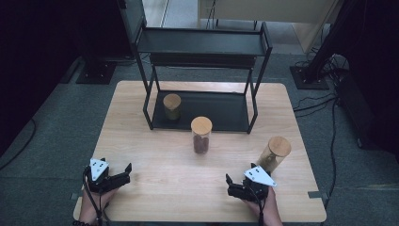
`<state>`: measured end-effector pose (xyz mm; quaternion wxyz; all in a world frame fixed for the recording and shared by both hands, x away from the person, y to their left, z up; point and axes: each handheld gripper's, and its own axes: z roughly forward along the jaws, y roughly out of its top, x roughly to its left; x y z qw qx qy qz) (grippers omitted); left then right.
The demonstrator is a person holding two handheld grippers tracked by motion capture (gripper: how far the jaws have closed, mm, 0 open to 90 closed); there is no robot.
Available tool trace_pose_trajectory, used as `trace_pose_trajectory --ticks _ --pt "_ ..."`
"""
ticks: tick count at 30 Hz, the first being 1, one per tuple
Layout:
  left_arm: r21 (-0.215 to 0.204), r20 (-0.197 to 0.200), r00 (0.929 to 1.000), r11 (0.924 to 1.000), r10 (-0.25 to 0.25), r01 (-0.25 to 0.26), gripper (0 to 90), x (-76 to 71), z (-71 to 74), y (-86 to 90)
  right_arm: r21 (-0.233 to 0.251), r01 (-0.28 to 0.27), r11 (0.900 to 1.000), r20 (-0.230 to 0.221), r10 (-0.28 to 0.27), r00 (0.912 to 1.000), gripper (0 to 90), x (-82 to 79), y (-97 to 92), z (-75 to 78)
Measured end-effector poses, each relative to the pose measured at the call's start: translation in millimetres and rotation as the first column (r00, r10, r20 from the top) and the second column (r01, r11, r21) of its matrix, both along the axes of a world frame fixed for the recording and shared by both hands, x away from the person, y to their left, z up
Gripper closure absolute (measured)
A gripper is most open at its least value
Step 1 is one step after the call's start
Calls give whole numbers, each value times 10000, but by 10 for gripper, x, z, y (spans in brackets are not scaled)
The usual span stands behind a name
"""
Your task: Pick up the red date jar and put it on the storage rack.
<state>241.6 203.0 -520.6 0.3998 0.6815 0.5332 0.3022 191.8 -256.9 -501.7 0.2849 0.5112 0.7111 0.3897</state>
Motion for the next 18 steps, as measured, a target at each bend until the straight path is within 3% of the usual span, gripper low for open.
trace_pose_trajectory --ticks 18 --pt "-81 7 10000 10000 48 -48 0 -3 1 12 -88 -440 9990 -57 439 9990 21 199 283 -32"
